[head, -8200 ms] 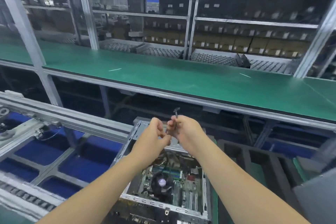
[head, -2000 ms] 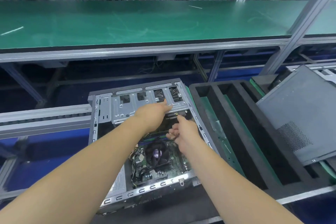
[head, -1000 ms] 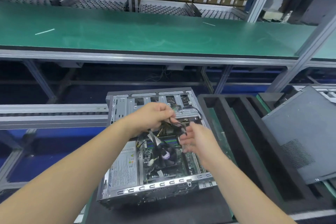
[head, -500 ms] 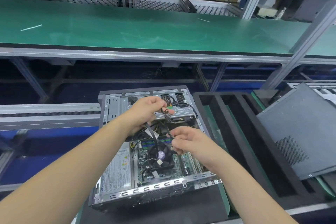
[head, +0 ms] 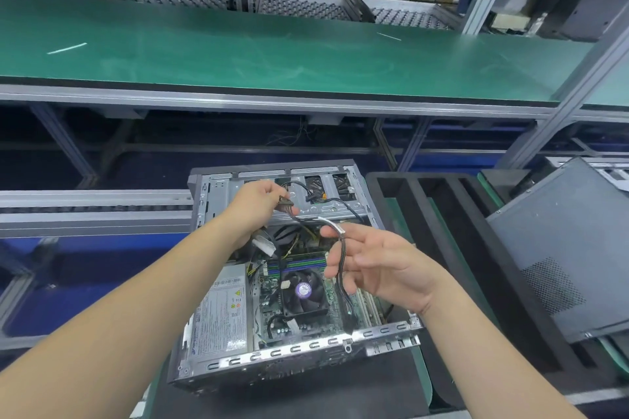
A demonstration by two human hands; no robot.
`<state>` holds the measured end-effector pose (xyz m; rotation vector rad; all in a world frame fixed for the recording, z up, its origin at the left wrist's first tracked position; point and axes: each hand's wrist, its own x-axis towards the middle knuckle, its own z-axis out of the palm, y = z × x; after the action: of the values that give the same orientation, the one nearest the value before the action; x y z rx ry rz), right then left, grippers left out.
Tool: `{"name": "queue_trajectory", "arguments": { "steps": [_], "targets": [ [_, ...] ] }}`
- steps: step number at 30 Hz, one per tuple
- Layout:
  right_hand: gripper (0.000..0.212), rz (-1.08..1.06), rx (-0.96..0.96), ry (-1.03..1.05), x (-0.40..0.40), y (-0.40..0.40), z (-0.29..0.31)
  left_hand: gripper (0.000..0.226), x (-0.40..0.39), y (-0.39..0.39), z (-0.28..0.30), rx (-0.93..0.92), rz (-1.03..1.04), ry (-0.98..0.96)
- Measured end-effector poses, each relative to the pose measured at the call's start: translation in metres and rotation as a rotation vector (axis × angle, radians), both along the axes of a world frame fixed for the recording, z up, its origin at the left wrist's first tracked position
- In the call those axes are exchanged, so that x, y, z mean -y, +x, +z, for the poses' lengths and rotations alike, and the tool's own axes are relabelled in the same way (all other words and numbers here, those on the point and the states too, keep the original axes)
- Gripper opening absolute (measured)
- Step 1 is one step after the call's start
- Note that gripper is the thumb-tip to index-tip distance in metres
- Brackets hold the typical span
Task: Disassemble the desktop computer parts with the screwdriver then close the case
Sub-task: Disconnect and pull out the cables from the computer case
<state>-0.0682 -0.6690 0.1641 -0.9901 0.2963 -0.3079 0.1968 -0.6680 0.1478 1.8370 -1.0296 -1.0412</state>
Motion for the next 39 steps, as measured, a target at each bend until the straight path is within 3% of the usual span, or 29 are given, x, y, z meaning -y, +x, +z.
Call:
{"name": "queue_trajectory", "arguments": {
  "steps": [5,8,10,11,14,19,25,27,29,31,33,35,37,39],
  "targets": [
    [0.028,0.031,-0.033,-0.084,0.002,0.002,-0.001,0.022,0.003,-0.002,0.0,-0.001,0.023,-0.073],
    [0.017,-0.152,-0.085,-0.041,0.003,0.011,0.002,0.035,-0.003,-0.006,-0.001,0.39,-0.133,-0.039],
    [0.014,-0.355,-0.086,0.022,0.007,0.017,0.002,0.042,-0.009,-0.01,-0.001,0.638,-0.059,-0.081],
    [0.012,-0.444,-0.086,0.04,0.009,0.02,0.002,0.04,-0.015,-0.011,0.002,0.66,0.018,-0.136],
    [0.012,-0.606,-0.104,0.041,0.012,0.029,0.0,0.032,-0.037,-0.019,0.012,0.554,0.123,-0.311],
    [0.013,-0.738,-0.109,0.02,0.01,0.047,-0.002,0.038,-0.079,-0.039,0.019,0.247,-0.228,-0.24],
    [0.017,-0.806,-0.159,-0.034,0.009,0.058,-0.006,0.013,-0.083,-0.04,0.013,0.343,-0.221,-0.287],
    [0.013,-0.801,-0.287,-0.084,0.007,0.059,-0.004,0.017,-0.082,-0.037,0.009,0.37,-0.216,-0.255],
    [0.021,-0.78,-0.589,-0.303,0.005,0.056,-0.005,0.021,-0.081,-0.032,0.004,0.364,-0.198,-0.217],
    [0.029,-0.806,-0.889,-0.732,0.002,0.051,-0.009,0.022,-0.077,-0.027,0.0,0.357,-0.187,-0.155],
    [0.03,-0.862,-0.895,-1.08,-0.006,0.048,-0.01,0.018,-0.073,-0.024,-0.003,0.296,-0.188,-0.103],
    [0.028,-0.816,-0.777,-1.211,-0.012,0.049,-0.015,0.014,-0.069,-0.026,-0.006,0.186,-0.191,-0.064],
    [0.026,-0.742,-0.807,-1.143,-0.011,0.053,-0.021,0.013,-0.066,-0.028,-0.007,0.106,-0.194,-0.043],
    [0.025,-0.636,-0.782,-0.749,-0.009,0.056,-0.023,0.012,-0.066,-0.029,-0.007,0.061,-0.21,-0.041]
  ]
}}
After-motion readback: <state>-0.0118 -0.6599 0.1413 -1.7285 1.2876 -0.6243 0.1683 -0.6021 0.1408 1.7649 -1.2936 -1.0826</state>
